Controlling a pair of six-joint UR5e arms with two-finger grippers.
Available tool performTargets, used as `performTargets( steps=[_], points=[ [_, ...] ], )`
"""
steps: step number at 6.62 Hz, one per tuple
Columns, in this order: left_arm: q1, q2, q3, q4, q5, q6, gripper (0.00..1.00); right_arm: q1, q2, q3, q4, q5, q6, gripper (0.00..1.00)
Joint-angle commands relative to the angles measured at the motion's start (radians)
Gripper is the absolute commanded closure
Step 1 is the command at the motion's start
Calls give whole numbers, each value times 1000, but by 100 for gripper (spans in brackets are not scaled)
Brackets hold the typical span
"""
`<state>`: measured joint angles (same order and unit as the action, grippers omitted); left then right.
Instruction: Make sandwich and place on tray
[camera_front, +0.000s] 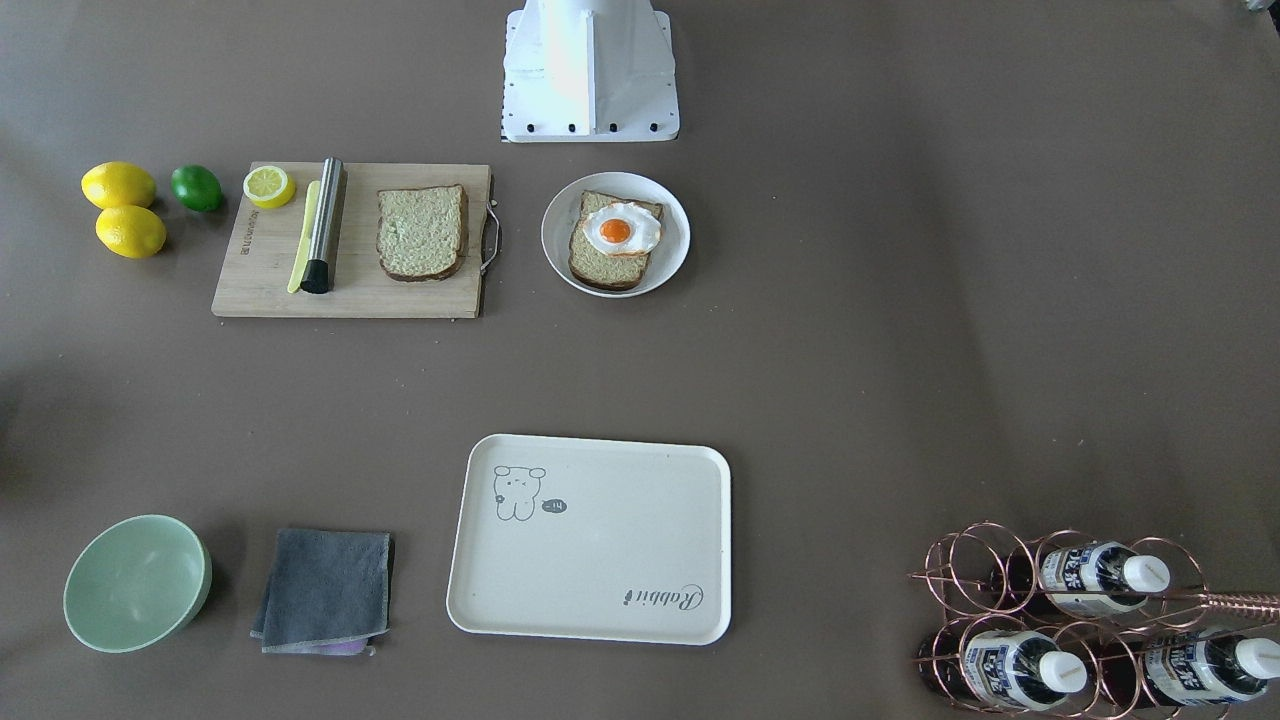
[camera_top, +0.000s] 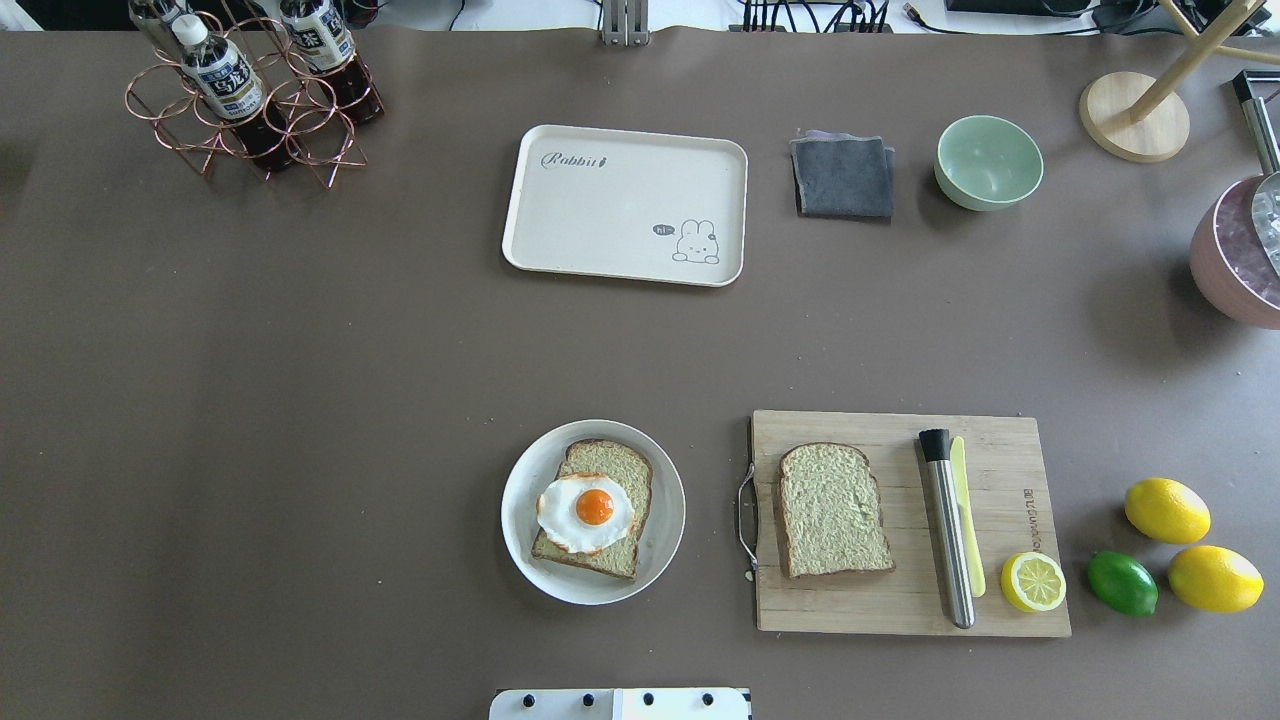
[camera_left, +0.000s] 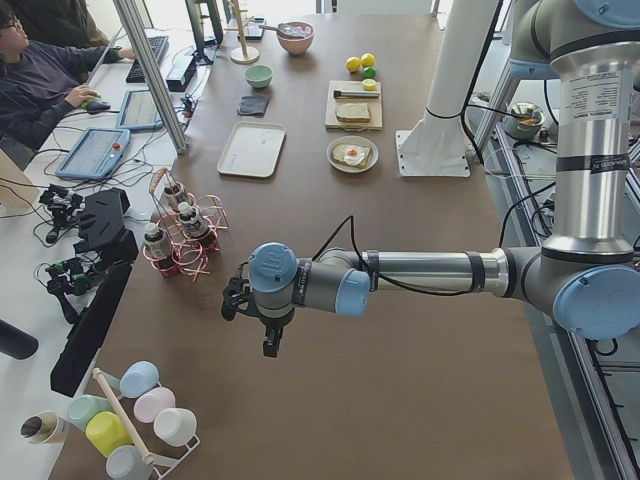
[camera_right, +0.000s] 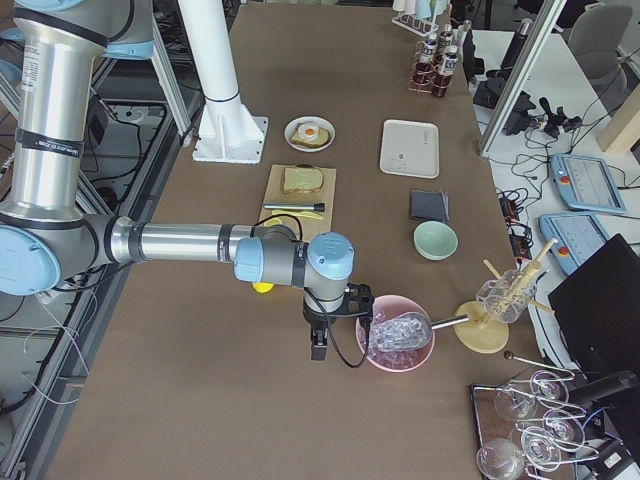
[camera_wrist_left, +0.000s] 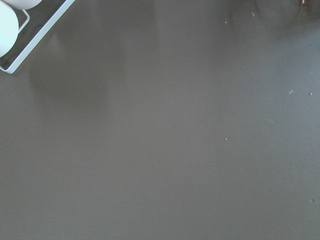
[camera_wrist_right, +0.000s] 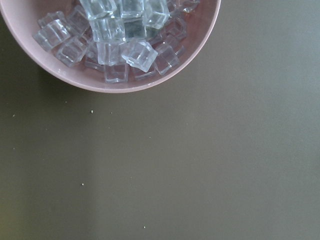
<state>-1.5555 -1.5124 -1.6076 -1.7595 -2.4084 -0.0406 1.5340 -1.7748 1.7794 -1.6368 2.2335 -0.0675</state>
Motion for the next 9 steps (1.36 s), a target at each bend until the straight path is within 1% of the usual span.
performTargets(
  steps=[1, 4, 6, 7, 8, 9],
  points=[
    [0, -12, 2, -2, 0, 1, 3, 0, 0, 0, 0, 0, 0, 0],
    [0, -20, 6, 0, 5, 2, 3, 0, 0, 0, 0, 0, 0, 0],
    [-3, -22, 12, -64, 3, 5, 3, 0, 0, -5, 0, 0, 0, 0],
    [-3, -19, 30, -66, 2, 5, 3, 0, 0, -6, -2, 0, 0, 0],
    [-3, -22, 53, -63, -9, 1, 3, 0, 0, -5, 0, 2, 0, 0],
    [-3, -25, 49, -74, -40, 1, 3, 0, 2, -5, 0, 23, 2, 0]
  ],
)
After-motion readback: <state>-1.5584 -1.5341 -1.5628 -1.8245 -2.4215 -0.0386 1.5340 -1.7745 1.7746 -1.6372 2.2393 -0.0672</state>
